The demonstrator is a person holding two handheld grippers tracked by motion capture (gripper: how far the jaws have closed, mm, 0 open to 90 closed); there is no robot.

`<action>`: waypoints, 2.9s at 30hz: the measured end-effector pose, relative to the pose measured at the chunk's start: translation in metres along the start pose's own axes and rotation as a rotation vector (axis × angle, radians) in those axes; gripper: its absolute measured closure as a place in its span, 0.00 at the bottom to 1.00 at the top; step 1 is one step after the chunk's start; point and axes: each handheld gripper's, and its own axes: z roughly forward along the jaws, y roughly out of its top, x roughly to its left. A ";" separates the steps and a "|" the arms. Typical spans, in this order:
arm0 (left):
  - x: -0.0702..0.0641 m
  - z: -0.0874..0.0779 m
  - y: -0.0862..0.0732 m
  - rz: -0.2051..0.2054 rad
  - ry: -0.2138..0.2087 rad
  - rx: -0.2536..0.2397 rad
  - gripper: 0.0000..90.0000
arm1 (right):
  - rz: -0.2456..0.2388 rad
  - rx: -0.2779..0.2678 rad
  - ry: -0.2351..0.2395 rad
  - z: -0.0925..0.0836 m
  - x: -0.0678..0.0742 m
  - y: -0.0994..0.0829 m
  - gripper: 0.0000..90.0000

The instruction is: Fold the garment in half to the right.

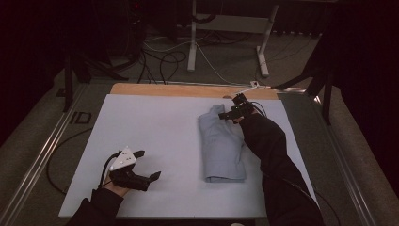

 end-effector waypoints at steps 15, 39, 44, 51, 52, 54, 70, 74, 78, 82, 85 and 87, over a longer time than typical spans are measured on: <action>0.012 -0.012 -0.015 -0.023 0.026 -0.001 0.02 | -0.139 -0.058 0.132 -0.053 0.063 -0.027 0.22; 0.020 -0.011 -0.028 -0.056 0.031 0.003 0.02 | -0.337 0.024 0.220 -0.063 0.140 -0.107 1.00; 0.021 -0.012 -0.027 -0.059 0.032 -0.007 0.02 | -0.344 0.086 0.230 -0.051 0.141 -0.123 1.00; 0.020 -0.014 -0.027 -0.053 0.033 -0.011 0.02 | -0.338 0.095 0.240 -0.053 0.142 -0.133 1.00; 0.020 -0.014 -0.026 -0.051 0.031 -0.012 0.02 | -0.337 0.099 0.238 -0.054 0.143 -0.134 1.00; 0.020 -0.014 -0.026 -0.052 0.031 -0.012 0.02 | -0.327 0.099 0.257 -0.057 0.144 -0.137 1.00; 0.021 -0.016 -0.027 -0.052 0.034 -0.020 0.02 | -0.309 0.084 0.276 -0.064 0.140 -0.151 1.00; 0.021 -0.016 -0.027 -0.046 0.035 -0.017 0.02 | -0.309 0.065 0.285 -0.067 0.139 -0.149 1.00; 0.021 -0.016 -0.027 -0.045 0.031 -0.014 0.01 | -0.314 0.016 0.288 -0.073 0.140 -0.142 0.96; 0.021 -0.017 -0.027 -0.048 0.030 -0.014 0.01 | -0.316 -0.021 0.301 -0.078 0.144 -0.136 0.79; 0.022 -0.018 -0.027 -0.044 0.029 -0.013 0.01 | -0.309 -0.042 0.305 -0.079 0.143 -0.134 0.71; 0.022 -0.018 -0.027 -0.044 0.031 -0.015 0.01 | -0.293 -0.072 0.297 -0.082 0.140 -0.132 0.53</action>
